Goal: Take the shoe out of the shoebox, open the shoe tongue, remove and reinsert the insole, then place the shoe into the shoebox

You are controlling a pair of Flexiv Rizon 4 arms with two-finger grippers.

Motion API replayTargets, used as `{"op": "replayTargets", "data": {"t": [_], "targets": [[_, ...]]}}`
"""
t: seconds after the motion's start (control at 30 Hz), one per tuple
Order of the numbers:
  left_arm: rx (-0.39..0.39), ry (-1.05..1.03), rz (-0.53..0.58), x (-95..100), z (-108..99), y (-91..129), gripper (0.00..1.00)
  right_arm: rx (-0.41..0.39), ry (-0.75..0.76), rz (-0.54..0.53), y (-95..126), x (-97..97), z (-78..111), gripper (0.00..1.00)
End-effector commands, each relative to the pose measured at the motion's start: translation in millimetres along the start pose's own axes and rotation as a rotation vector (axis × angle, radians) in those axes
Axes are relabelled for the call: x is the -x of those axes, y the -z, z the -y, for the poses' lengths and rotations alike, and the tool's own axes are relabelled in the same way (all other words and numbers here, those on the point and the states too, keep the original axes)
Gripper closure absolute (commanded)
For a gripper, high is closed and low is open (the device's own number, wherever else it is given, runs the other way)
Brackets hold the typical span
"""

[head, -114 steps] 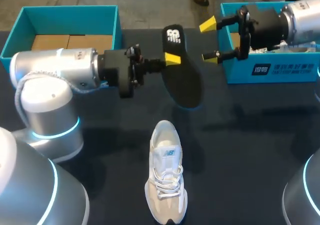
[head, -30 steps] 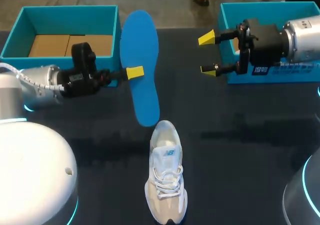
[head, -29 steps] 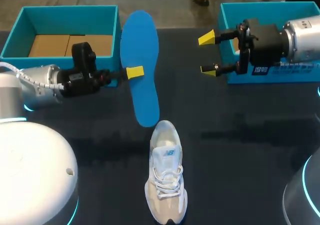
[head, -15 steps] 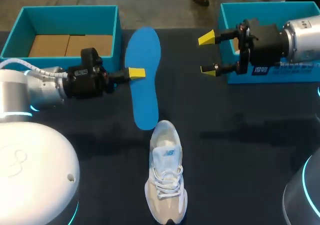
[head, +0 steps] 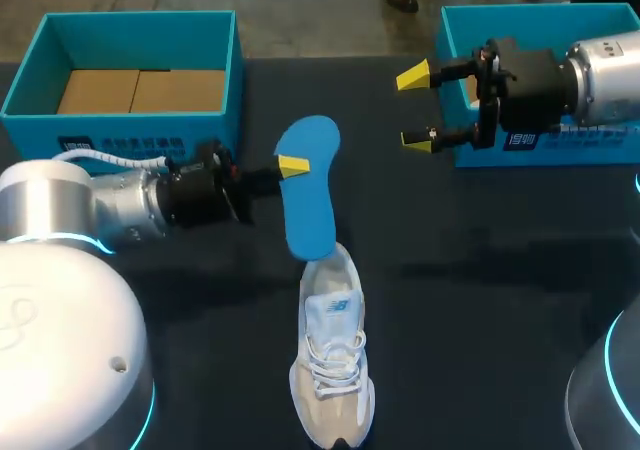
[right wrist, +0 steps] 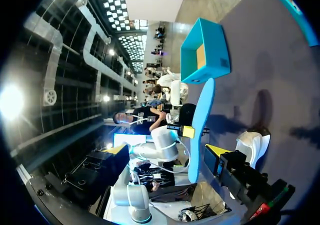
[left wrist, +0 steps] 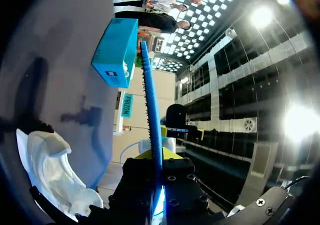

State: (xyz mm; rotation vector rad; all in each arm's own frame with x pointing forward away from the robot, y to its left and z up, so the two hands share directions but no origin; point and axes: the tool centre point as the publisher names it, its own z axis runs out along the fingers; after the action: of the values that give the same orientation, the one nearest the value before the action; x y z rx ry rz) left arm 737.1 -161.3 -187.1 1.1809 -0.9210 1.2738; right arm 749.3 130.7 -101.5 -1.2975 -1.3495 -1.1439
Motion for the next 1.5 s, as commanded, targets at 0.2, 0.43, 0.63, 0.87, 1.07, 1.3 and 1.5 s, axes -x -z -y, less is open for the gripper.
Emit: {"op": "replayTargets", "data": {"t": [0.2,0.43,0.63,0.87,1.07,1.3,1.5], "targets": [[-0.012,-0.091,0.007,6.4,5.5,-9.1,1.00,0.001,-0.001,0.003,-1.7,0.0,-0.2,0.00],[-0.025,-0.082,0.033,6.1,9.9,-13.6,1.00,0.001,-0.001,0.003,-1.7,0.0,-0.2,0.00],[-0.025,-0.082,0.033,6.1,9.9,-13.6,1.00,0.001,-0.001,0.003,-1.7,0.0,-0.2,0.00],[-0.025,-0.082,0.033,6.1,9.9,-13.6,1.00,-0.018,0.014,0.084,-1.8,-0.3,-0.1,0.00],[-0.025,-0.082,0.033,6.1,9.9,-13.6,1.00,-0.028,0.071,0.276,-6.6,-17.2,6.2,0.00],[-0.025,-0.082,0.033,6.1,9.9,-13.6,1.00,-0.054,0.088,0.503,-17.1,-37.4,13.4,0.00],[-0.025,-0.082,0.033,6.1,9.9,-13.6,1.00,-0.071,0.056,0.655,-24.3,-42.1,14.3,0.00]]}}
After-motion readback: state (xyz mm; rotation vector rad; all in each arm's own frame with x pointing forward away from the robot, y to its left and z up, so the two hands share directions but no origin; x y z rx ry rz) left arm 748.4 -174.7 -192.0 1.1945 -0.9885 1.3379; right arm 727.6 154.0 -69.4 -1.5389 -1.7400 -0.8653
